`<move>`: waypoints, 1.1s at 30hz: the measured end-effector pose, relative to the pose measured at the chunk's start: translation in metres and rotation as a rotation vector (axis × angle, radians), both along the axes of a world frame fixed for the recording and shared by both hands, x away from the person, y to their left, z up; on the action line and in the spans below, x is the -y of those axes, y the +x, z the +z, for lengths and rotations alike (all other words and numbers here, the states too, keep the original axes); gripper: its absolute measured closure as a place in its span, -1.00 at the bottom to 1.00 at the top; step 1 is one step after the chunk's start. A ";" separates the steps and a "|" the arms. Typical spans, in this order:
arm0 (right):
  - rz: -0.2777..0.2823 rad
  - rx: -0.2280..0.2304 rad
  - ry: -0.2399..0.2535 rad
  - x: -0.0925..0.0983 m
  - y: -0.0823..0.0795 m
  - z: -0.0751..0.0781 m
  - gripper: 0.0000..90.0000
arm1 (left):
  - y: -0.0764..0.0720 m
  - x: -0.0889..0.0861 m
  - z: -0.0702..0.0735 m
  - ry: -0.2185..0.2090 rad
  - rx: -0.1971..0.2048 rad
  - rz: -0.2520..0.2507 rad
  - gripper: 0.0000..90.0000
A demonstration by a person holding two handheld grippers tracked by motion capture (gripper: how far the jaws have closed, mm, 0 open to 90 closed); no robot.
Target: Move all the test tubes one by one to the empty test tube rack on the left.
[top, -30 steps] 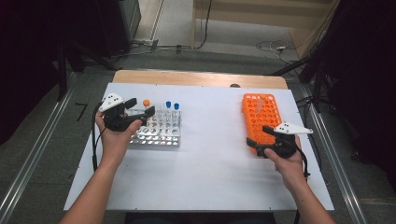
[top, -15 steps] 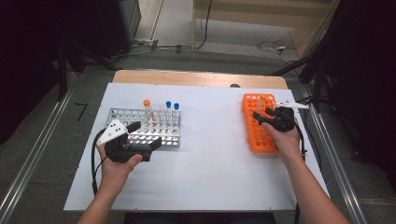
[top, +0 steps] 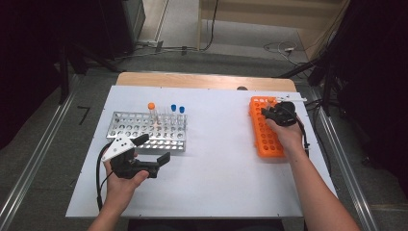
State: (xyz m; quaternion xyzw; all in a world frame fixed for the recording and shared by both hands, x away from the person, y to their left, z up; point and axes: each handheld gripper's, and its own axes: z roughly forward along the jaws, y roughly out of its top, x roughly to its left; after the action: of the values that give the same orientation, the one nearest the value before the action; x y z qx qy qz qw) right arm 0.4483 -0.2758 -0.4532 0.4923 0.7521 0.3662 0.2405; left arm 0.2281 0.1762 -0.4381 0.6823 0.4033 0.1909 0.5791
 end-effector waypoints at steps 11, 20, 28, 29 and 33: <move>0.056 0.139 0.029 0.003 -0.023 0.025 0.62 | 0.001 0.007 0.005 -0.002 0.007 -0.023 -0.99; 0.272 0.149 0.035 -0.023 -0.082 0.037 0.62 | 0.003 0.027 0.009 -0.007 0.002 -0.122 -0.87; 0.467 0.091 0.081 -0.062 -0.138 0.018 0.62 | 0.005 0.059 0.007 0.031 -0.014 -0.223 -0.77; 0.488 0.084 0.089 -0.067 -0.144 0.016 0.62 | 0.005 0.064 0.007 0.033 -0.012 -0.236 -0.69; 0.572 0.066 0.073 -0.087 -0.160 0.012 0.62 | 0.008 0.083 0.006 0.037 -0.020 -0.282 -0.40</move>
State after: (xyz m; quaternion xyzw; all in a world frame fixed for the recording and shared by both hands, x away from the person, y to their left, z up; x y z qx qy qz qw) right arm 0.2887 -0.1893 -0.4412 0.2563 0.8385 0.4617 0.1342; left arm 0.2360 0.0936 -0.4319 0.7445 0.3057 0.1084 0.5836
